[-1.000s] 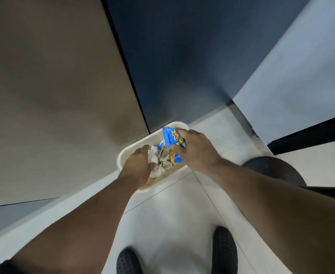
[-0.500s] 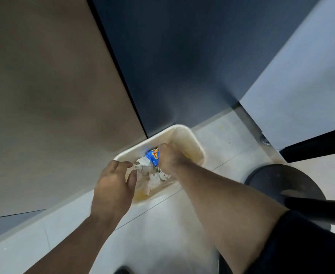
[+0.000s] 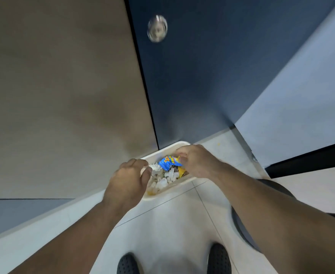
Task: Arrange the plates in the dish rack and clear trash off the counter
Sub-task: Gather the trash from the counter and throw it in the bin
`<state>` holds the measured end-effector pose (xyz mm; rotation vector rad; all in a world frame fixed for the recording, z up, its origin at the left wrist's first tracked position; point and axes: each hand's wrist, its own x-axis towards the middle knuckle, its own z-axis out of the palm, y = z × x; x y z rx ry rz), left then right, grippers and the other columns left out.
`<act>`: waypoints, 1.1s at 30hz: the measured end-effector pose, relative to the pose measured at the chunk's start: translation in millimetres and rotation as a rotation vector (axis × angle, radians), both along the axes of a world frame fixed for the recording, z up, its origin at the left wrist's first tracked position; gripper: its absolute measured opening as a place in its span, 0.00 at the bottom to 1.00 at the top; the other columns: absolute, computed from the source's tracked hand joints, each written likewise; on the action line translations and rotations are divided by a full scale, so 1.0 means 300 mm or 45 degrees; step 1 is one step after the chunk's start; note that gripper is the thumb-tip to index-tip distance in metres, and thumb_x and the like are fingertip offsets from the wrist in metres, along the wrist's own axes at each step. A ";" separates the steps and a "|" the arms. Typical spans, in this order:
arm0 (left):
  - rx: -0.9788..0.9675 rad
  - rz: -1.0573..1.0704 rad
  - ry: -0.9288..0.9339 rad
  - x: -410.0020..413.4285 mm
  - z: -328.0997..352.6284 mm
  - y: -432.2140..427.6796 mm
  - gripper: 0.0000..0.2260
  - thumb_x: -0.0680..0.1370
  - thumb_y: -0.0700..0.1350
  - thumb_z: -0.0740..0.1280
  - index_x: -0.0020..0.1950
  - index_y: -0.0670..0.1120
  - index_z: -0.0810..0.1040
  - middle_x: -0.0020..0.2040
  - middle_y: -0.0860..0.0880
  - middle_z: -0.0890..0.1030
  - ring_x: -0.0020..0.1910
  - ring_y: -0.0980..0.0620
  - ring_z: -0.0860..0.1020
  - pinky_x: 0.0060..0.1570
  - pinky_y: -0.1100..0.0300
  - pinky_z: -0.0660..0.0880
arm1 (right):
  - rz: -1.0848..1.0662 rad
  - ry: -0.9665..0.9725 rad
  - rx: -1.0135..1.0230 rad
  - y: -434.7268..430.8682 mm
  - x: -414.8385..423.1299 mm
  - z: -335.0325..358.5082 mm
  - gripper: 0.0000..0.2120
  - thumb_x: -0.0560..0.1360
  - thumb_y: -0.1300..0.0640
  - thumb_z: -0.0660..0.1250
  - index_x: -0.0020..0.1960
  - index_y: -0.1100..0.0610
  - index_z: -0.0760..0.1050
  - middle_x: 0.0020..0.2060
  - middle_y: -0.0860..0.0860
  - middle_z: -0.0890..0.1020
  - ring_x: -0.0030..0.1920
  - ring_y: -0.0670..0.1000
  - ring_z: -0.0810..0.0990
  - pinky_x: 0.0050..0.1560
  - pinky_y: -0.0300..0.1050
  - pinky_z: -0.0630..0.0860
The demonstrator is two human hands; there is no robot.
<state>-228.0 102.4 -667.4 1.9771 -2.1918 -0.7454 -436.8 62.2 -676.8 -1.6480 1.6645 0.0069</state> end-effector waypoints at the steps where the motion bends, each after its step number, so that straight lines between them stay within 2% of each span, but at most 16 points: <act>1: -0.044 -0.046 -0.002 0.000 0.085 0.001 0.17 0.80 0.56 0.56 0.61 0.50 0.77 0.57 0.53 0.78 0.57 0.50 0.74 0.57 0.56 0.71 | -0.025 -0.037 -0.058 0.014 -0.010 0.098 0.11 0.78 0.59 0.59 0.55 0.60 0.78 0.50 0.58 0.82 0.52 0.59 0.79 0.49 0.52 0.78; 3: -0.091 -0.112 0.013 0.010 0.282 0.032 0.22 0.77 0.60 0.52 0.59 0.51 0.77 0.56 0.55 0.78 0.56 0.51 0.74 0.55 0.57 0.72 | -0.051 -0.073 -0.108 0.073 -0.017 0.300 0.12 0.79 0.53 0.62 0.58 0.55 0.78 0.52 0.52 0.83 0.55 0.54 0.78 0.53 0.47 0.76; 4: -0.177 -0.104 0.016 0.030 0.489 0.030 0.23 0.76 0.61 0.50 0.58 0.52 0.77 0.55 0.56 0.78 0.55 0.52 0.75 0.54 0.57 0.73 | -0.013 -0.068 -0.182 0.072 -0.010 0.510 0.13 0.79 0.51 0.63 0.60 0.51 0.78 0.54 0.49 0.82 0.56 0.52 0.78 0.55 0.45 0.74; 6: -0.265 -0.187 -0.005 0.029 0.599 0.052 0.21 0.76 0.61 0.51 0.54 0.52 0.78 0.51 0.56 0.79 0.51 0.51 0.77 0.48 0.57 0.75 | 0.024 -0.082 -0.217 0.114 0.000 0.616 0.15 0.78 0.47 0.63 0.64 0.48 0.76 0.58 0.45 0.81 0.60 0.48 0.76 0.59 0.44 0.72; 8: -0.327 -0.270 -0.022 0.037 0.695 0.047 0.19 0.77 0.60 0.52 0.51 0.51 0.78 0.48 0.55 0.79 0.47 0.50 0.78 0.44 0.57 0.77 | 0.068 -0.060 -0.242 0.124 0.006 0.708 0.19 0.78 0.45 0.62 0.67 0.46 0.73 0.63 0.42 0.78 0.64 0.46 0.74 0.63 0.43 0.71; 12: -0.447 -0.338 0.015 0.089 1.120 0.068 0.18 0.78 0.60 0.53 0.53 0.53 0.77 0.47 0.54 0.78 0.46 0.50 0.79 0.40 0.53 0.78 | 0.141 -0.043 -0.451 0.142 0.045 1.165 0.19 0.78 0.43 0.62 0.68 0.46 0.73 0.66 0.41 0.75 0.67 0.45 0.71 0.67 0.44 0.67; 18: -0.651 -0.339 0.054 0.182 1.590 0.045 0.19 0.78 0.61 0.53 0.57 0.52 0.77 0.53 0.56 0.79 0.51 0.54 0.77 0.45 0.54 0.77 | 0.192 -0.066 -0.639 0.153 0.135 1.657 0.20 0.79 0.43 0.60 0.69 0.46 0.71 0.66 0.40 0.74 0.65 0.44 0.71 0.65 0.41 0.68; 22: -0.741 -0.301 0.036 0.254 1.794 0.034 0.22 0.77 0.64 0.51 0.60 0.53 0.76 0.56 0.58 0.78 0.54 0.57 0.75 0.48 0.57 0.75 | 0.200 -0.019 -0.707 0.165 0.215 1.851 0.21 0.80 0.40 0.57 0.71 0.43 0.67 0.70 0.39 0.69 0.70 0.43 0.64 0.68 0.40 0.61; 25: -0.771 -0.303 0.008 0.319 1.887 0.032 0.25 0.77 0.65 0.49 0.62 0.54 0.75 0.59 0.58 0.76 0.57 0.57 0.73 0.52 0.60 0.71 | 0.163 -0.021 -0.740 0.183 0.291 1.966 0.21 0.79 0.38 0.57 0.71 0.41 0.66 0.70 0.38 0.68 0.68 0.43 0.67 0.66 0.43 0.68; 27: -0.769 -0.287 0.013 0.363 1.914 0.037 0.25 0.77 0.65 0.48 0.63 0.55 0.74 0.60 0.59 0.75 0.59 0.58 0.71 0.54 0.60 0.69 | 0.154 -0.026 -0.781 0.195 0.339 2.017 0.21 0.79 0.38 0.56 0.70 0.41 0.66 0.70 0.38 0.69 0.68 0.43 0.68 0.64 0.43 0.70; 30: -0.775 -0.247 0.044 0.415 1.928 0.046 0.24 0.76 0.65 0.49 0.62 0.55 0.74 0.59 0.60 0.75 0.59 0.58 0.71 0.55 0.60 0.70 | 0.161 -0.018 -0.829 0.200 0.398 2.051 0.21 0.80 0.38 0.57 0.71 0.41 0.66 0.70 0.38 0.68 0.69 0.43 0.66 0.67 0.42 0.65; 33: -0.775 -0.196 0.075 0.459 1.938 0.051 0.21 0.78 0.63 0.53 0.62 0.54 0.74 0.59 0.60 0.75 0.60 0.58 0.71 0.56 0.59 0.71 | 0.171 -0.034 -0.814 0.194 0.450 2.057 0.21 0.79 0.38 0.57 0.70 0.41 0.66 0.70 0.38 0.68 0.69 0.43 0.66 0.68 0.42 0.65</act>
